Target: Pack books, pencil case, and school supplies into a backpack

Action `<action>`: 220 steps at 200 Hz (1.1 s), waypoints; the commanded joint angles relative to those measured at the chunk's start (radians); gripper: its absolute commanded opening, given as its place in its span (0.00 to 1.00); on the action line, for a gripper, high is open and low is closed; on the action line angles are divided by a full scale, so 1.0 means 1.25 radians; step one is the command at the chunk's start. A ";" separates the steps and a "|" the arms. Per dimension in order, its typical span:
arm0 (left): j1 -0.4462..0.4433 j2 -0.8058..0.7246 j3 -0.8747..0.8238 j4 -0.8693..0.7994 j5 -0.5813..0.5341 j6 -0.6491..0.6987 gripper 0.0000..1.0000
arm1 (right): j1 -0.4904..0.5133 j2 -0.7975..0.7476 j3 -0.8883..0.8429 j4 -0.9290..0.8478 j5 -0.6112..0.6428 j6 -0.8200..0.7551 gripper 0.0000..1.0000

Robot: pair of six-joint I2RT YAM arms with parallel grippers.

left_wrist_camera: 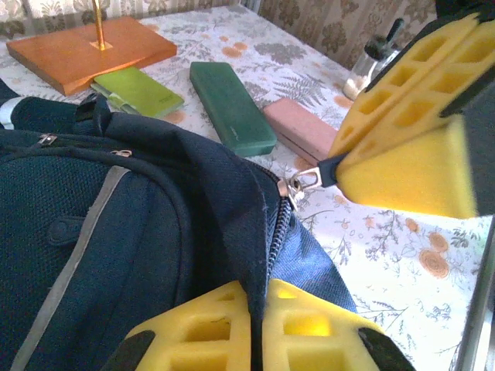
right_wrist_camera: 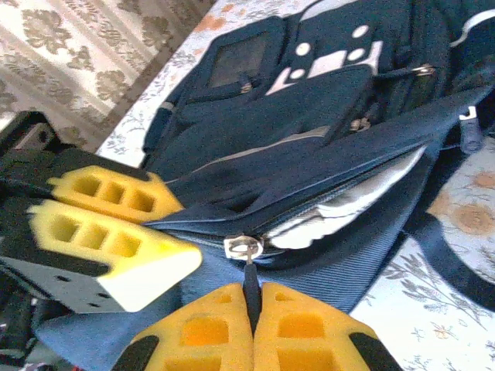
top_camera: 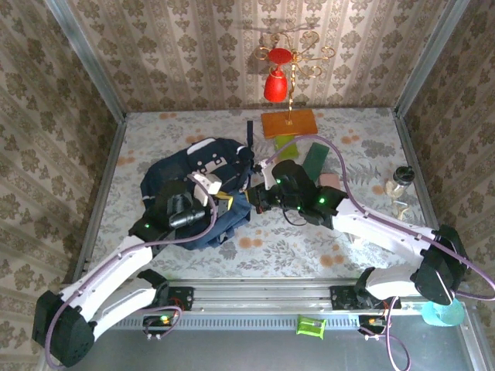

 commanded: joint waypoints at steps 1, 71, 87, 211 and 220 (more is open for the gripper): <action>0.047 -0.033 -0.031 -0.021 -0.071 -0.034 0.00 | -0.022 -0.045 0.032 -0.080 0.253 -0.011 0.00; 0.080 -0.090 -0.068 0.004 -0.048 -0.088 0.00 | -0.044 0.027 0.045 -0.110 0.443 -0.005 0.00; 0.096 -0.111 -0.074 0.002 -0.046 -0.097 0.00 | -0.068 0.040 0.037 -0.099 0.433 0.001 0.00; 0.266 -0.204 -0.041 -0.006 0.100 -0.194 0.00 | -0.174 0.154 0.063 -0.053 0.415 -0.003 0.00; 0.274 -0.204 -0.040 0.003 0.113 -0.205 0.00 | -0.184 0.163 0.065 -0.054 0.415 -0.004 0.00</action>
